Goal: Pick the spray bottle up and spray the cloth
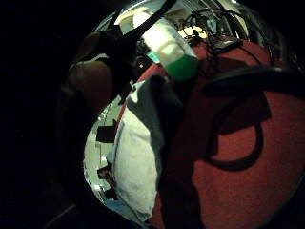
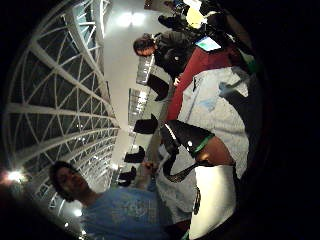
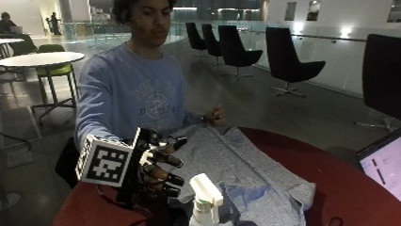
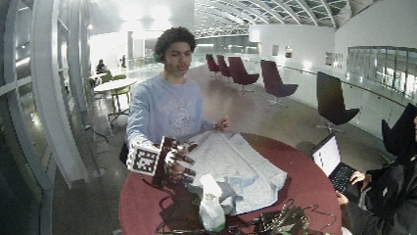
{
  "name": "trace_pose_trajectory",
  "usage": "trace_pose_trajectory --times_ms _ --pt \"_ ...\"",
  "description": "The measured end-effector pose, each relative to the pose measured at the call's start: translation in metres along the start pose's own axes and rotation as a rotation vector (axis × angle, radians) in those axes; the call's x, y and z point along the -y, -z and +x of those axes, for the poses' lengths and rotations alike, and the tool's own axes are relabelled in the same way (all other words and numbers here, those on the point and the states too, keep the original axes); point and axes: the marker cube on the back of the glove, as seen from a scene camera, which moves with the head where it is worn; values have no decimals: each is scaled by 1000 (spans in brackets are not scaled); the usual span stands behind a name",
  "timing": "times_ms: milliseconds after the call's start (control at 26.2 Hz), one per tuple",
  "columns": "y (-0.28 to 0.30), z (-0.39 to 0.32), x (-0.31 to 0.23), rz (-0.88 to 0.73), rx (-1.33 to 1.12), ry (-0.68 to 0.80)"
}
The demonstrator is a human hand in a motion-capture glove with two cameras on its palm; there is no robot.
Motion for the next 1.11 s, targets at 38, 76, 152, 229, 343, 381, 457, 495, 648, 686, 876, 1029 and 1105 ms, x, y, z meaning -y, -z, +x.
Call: trace_pose_trajectory --times_ms 38,76,152,229,343,381,457,495,648,686,876,1029,1105 --pt "-1 3 8 28 3 -16" --pt "-3 5 16 55 6 -34" --pt "-6 9 31 101 14 -65" --pt "-8 12 44 132 19 -88" --pt "-13 20 61 162 23 -114" --pt "-16 23 66 169 25 -123" --pt "-21 29 74 184 31 -145" --pt "-24 33 77 191 37 -158" --pt "-38 53 86 206 75 -226" --pt "-40 58 89 212 87 -243" --pt "-48 74 106 262 89 -265" --pt "-53 76 112 314 59 -246" --pt "-55 77 113 340 55 -238"
